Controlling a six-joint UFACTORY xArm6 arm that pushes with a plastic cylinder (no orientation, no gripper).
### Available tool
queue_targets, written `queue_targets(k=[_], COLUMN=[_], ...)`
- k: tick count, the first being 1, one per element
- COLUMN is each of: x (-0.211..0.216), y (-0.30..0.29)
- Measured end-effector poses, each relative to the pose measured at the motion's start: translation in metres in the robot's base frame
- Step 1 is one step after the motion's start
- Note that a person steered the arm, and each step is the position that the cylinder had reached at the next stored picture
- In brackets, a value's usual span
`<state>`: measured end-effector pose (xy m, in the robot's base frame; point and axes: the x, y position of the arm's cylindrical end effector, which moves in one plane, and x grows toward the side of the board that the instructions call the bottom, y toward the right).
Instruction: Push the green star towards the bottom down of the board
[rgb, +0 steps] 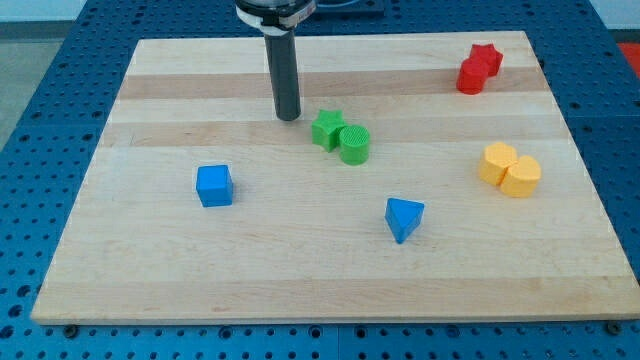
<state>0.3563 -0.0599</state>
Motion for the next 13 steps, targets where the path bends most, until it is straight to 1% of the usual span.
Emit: queue_targets(k=[1, 2, 3, 4, 6, 8, 9, 11, 12, 13], x=[-0.029, -0.03, -0.03, -0.03, -0.022, 0.085, 0.118, 0.122, 0.146, 0.122], y=[0.003, 0.019, 0.021, 0.048, 0.05, 0.05, 0.05, 0.05, 0.048, 0.051])
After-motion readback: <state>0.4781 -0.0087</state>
